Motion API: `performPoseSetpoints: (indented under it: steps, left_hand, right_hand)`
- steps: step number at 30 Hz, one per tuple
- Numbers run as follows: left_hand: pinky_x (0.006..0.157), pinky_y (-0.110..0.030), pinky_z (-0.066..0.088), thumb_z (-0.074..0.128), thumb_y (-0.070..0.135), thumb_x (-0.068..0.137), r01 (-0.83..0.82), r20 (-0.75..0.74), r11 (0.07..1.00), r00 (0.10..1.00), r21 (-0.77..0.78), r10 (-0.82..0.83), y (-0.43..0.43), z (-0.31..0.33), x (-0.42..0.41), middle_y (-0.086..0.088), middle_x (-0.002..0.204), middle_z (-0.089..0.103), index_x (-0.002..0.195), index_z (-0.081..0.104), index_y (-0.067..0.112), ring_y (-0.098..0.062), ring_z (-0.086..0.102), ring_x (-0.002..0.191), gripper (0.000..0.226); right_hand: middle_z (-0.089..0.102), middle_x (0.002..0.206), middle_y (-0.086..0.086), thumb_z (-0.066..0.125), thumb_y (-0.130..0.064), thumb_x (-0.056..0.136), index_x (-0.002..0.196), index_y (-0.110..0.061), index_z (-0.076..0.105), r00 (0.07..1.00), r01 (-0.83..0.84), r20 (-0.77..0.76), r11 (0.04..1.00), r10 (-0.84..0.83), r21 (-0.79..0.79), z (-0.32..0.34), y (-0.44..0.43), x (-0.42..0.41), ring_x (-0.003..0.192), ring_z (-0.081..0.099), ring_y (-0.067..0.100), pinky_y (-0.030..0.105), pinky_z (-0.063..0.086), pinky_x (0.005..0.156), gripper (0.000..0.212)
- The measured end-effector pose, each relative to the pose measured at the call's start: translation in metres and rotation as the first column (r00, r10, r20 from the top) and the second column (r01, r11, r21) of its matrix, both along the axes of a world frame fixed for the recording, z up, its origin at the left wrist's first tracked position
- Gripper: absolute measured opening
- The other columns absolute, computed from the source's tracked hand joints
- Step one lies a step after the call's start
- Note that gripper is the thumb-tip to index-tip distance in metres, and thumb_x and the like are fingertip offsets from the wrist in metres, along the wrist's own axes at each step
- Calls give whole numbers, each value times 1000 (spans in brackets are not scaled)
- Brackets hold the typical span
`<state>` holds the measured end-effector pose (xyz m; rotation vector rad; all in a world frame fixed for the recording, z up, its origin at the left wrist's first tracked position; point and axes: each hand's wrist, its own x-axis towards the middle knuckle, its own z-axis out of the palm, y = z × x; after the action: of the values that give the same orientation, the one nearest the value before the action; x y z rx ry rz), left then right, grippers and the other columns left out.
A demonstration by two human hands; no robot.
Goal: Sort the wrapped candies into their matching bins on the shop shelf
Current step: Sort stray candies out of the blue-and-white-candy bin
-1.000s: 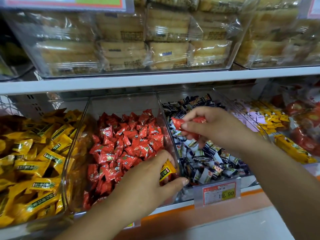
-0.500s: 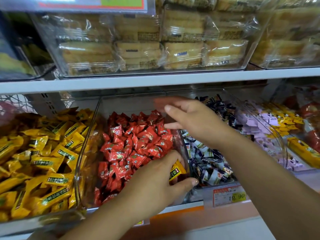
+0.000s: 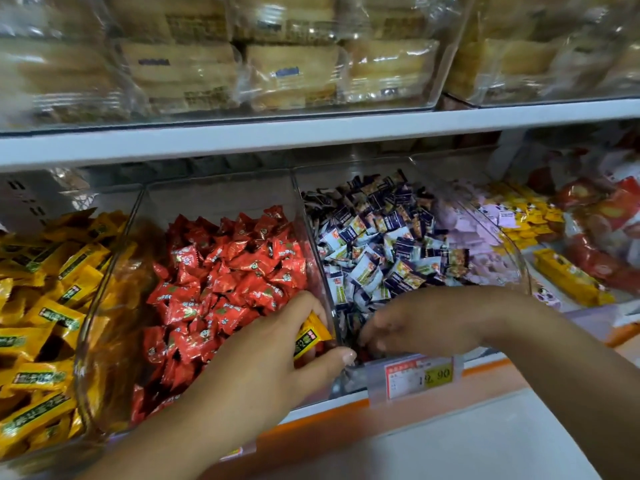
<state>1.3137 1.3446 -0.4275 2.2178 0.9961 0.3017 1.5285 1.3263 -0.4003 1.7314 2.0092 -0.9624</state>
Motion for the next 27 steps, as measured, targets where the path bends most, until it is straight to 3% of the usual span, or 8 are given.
performPoseSetpoints:
  steps: [3, 6, 11, 17, 20, 22, 24, 27]
  left_hand:
    - [50, -22, 32, 43, 76, 65, 0, 5, 1000, 1000, -26, 0, 2, 1, 1, 13, 70, 55, 93, 38, 39, -9, 45, 54, 47]
    - [51, -22, 33, 44, 77, 62, 8, 14, 999, 1000, -53, -7, 3, 2, 1, 12, 70, 57, 91, 38, 40, -8, 46, 54, 47]
    - [51, -22, 34, 49, 74, 66, 9, 38, 998, 999, -63, -7, 5, 0, 0, 10, 69, 58, 90, 40, 39, -7, 46, 53, 43]
    - [53, -22, 34, 50, 71, 70, 19, 44, 998, 999, -60, -16, 4, 1, 0, 14, 69, 56, 90, 40, 38, -8, 45, 55, 40]
    - [54, -27, 37, 52, 69, 75, 20, 39, 998, 999, -56, -18, 3, 1, -1, 15, 68, 56, 92, 40, 36, -8, 45, 54, 39]
    - [56, -34, 41, 55, 66, 78, 16, 43, 998, 999, -58, -13, 3, 0, -1, 12, 70, 57, 93, 40, 36, -9, 47, 55, 36]
    - [59, -38, 44, 56, 64, 79, 10, 44, 998, 999, -62, -7, 3, 0, -1, 10, 71, 57, 93, 40, 37, -11, 49, 56, 35]
    - [59, -40, 46, 55, 68, 75, 0, 51, 997, 999, -78, 4, 2, 1, -1, 6, 71, 58, 92, 40, 38, -14, 53, 57, 37]
  right_hand:
    - [56, 133, -10, 45, -35, 101, 137, -29, 48, 999, 17, -37, 998, -19, -66, -4, 6, -1, 114, 52, 6, 24, 41, 93, 37]
    - [68, 114, -10, 57, -30, 96, 124, -27, 56, 979, 83, -175, 987, -106, -138, -13, 11, -1, 102, 63, 11, 33, 50, 91, 28]
    - [68, 79, -14, 72, -30, 86, 100, -31, 62, 902, 190, -360, 968, -238, -163, -21, 11, 0, 67, 60, 4, 22, 45, 65, 18]
    - [70, 83, -3, 69, -18, 86, 106, -27, 62, 851, 314, -425, 948, -308, -58, -6, 4, 10, 69, 60, 8, 23, 43, 57, 23]
    - [72, 86, -4, 65, -20, 88, 98, -30, 65, 817, 404, -477, 912, -323, 74, 15, 2, 15, 67, 59, 8, 24, 39, 55, 14]
    - [71, 80, -7, 64, -24, 88, 96, -30, 67, 747, 502, -584, 845, -317, 183, 29, 4, 10, 63, 55, 6, 23, 38, 55, 11]
    - [69, 77, -12, 63, -31, 88, 107, -33, 66, 658, 576, -710, 774, -250, 262, 37, 8, -4, 62, 57, 2, 21, 43, 59, 19]
    - [70, 102, -18, 55, -40, 94, 127, -39, 55, 687, 550, -709, 752, -160, 363, 41, 17, -15, 83, 65, -4, 23, 53, 77, 34]
